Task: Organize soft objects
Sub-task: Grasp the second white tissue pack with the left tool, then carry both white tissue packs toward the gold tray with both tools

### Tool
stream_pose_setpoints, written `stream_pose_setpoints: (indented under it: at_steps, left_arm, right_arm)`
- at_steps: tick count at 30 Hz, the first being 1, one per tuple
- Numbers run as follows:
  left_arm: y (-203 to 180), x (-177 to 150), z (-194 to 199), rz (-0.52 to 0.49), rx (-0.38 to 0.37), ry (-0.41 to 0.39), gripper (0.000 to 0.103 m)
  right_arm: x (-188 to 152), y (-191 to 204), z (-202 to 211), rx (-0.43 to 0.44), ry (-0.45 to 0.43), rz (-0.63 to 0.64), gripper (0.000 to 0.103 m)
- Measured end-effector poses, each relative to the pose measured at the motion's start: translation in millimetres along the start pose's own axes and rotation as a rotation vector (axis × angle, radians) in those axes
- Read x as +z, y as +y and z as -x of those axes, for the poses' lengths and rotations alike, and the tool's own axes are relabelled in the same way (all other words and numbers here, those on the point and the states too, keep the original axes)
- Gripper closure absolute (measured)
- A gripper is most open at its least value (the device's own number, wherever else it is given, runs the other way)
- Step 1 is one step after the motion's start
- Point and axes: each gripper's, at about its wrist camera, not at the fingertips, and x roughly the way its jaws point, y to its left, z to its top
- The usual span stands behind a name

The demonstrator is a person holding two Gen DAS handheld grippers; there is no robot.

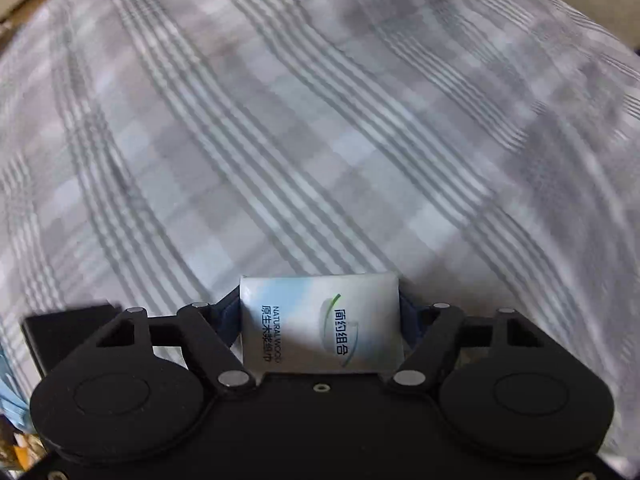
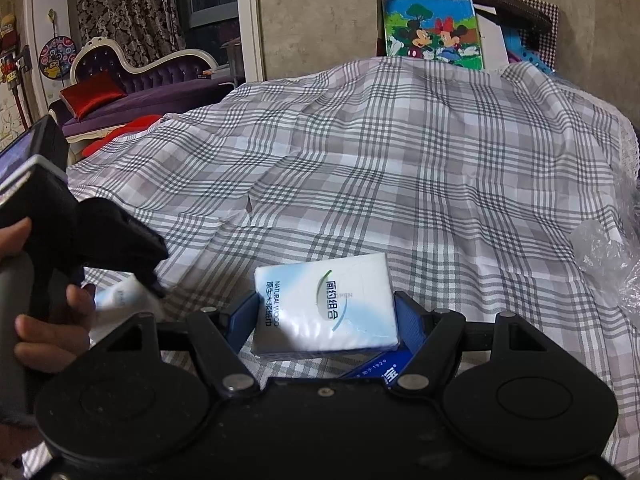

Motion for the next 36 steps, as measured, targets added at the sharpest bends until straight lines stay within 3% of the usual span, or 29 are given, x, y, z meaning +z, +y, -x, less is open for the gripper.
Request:
stream_pose_setpoints:
  at_steps: [9, 17, 24, 36]
  left_arm:
    - [-25.6, -56.8, 65.6, -0.199, -0.087, 0.003, 0.034]
    - [-29.7, -118.1, 119.2, -0.342, -0.142, 0.006, 0.034]
    - [-12.9, -171.8, 151.6, -0.394, -0.143, 0.009, 0.033]
    - [32.9, -248.4, 194.1, -0.406, -0.134, -0.011, 0.033]
  right_arm:
    - [7.6, -31.7, 29.4, -0.032, 0.067, 0.006, 0.032]
    - [-11.8, -62.5, 71.1, -0.077, 0.144, 0.051, 0.032]
    - [-36.2, -80.3, 113.4, -0.112, 0.159, 0.068, 0.032]
    - [-77.7, -79.3, 179.0, -0.049, 0.139, 0.106, 0.032]
